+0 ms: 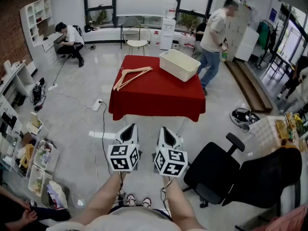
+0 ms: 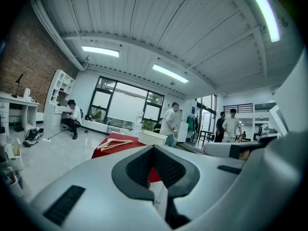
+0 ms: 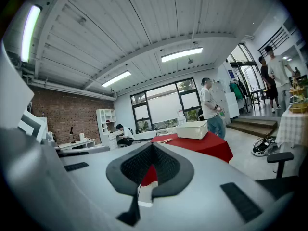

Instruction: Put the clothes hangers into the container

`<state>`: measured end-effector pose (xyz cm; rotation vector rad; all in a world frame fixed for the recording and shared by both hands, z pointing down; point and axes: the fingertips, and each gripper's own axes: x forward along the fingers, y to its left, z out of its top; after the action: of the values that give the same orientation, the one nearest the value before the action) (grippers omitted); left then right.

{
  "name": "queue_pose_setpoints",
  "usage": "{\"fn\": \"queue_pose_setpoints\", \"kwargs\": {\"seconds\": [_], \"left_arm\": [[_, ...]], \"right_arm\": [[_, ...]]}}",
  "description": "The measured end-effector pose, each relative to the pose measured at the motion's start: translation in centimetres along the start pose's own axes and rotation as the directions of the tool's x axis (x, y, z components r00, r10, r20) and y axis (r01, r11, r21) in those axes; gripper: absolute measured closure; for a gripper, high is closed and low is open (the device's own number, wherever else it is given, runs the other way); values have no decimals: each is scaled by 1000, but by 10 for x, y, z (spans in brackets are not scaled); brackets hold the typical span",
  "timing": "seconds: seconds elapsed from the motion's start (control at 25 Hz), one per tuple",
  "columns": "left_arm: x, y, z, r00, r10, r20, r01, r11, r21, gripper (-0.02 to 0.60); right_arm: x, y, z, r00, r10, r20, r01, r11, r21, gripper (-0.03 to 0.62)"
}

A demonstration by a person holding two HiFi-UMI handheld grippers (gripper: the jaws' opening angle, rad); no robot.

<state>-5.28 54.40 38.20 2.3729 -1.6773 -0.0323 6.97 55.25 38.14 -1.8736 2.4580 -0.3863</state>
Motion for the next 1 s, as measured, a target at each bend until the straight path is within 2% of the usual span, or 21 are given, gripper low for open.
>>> {"fn": "queue_pose_setpoints", "kwargs": {"seconds": [0.52,0.72,1.0], "left_arm": [[7,16,0,1000,6,-4,-6,1000,-11,578],[12,37,4,1000,12,-13,-12,1000,-18,580],[28,77,6,1000,-5,-24,5,1000,-23,580]], "right_arm": [[13,6,-2,1000,1,-2,-1,1000,17,579],[31,19,-4,1000,18,-8,-18,997,76,579],[65,35,-12,1000,-10,-16,11,995,100,579]]}}
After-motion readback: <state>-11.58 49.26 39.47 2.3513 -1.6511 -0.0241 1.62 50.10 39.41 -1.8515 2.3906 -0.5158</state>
